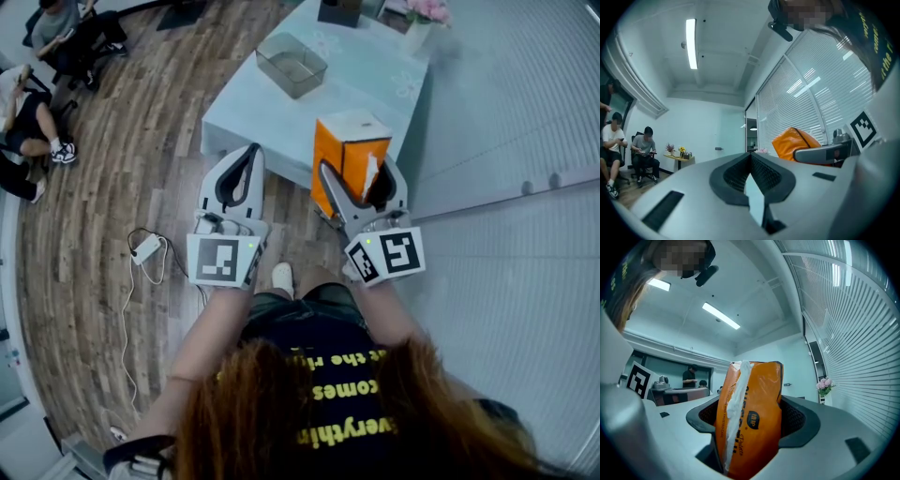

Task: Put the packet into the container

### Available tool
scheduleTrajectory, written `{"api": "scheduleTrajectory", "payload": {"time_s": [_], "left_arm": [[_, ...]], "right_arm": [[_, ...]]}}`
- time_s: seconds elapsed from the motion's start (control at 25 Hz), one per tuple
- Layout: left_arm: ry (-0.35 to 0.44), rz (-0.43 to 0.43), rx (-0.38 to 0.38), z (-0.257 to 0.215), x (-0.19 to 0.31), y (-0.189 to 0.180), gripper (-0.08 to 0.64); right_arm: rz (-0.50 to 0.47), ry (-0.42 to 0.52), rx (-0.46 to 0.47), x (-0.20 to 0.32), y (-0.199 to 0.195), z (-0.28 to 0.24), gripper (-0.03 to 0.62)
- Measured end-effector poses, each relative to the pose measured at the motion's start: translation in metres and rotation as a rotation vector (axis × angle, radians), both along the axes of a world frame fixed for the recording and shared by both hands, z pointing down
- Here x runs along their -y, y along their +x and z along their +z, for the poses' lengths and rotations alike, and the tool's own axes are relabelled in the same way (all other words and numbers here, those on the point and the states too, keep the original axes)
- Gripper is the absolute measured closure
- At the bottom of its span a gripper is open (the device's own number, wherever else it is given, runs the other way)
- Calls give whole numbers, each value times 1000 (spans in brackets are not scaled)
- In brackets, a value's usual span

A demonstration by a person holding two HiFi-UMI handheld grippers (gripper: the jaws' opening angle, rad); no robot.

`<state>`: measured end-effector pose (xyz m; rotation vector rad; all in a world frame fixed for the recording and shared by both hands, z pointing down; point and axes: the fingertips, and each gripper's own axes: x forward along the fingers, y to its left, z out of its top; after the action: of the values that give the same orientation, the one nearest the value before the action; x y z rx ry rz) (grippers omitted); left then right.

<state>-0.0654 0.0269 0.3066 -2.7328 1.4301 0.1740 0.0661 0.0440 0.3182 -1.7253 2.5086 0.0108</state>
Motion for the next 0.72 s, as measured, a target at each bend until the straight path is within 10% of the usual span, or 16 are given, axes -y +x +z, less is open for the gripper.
{"api": "scheduleTrajectory", "payload": {"time_s": [0.72], "left_arm": [[-40,-79,-2,3,49,16,558]], "right_arm": [[-36,-30,-14,50,27,3,235]]}}
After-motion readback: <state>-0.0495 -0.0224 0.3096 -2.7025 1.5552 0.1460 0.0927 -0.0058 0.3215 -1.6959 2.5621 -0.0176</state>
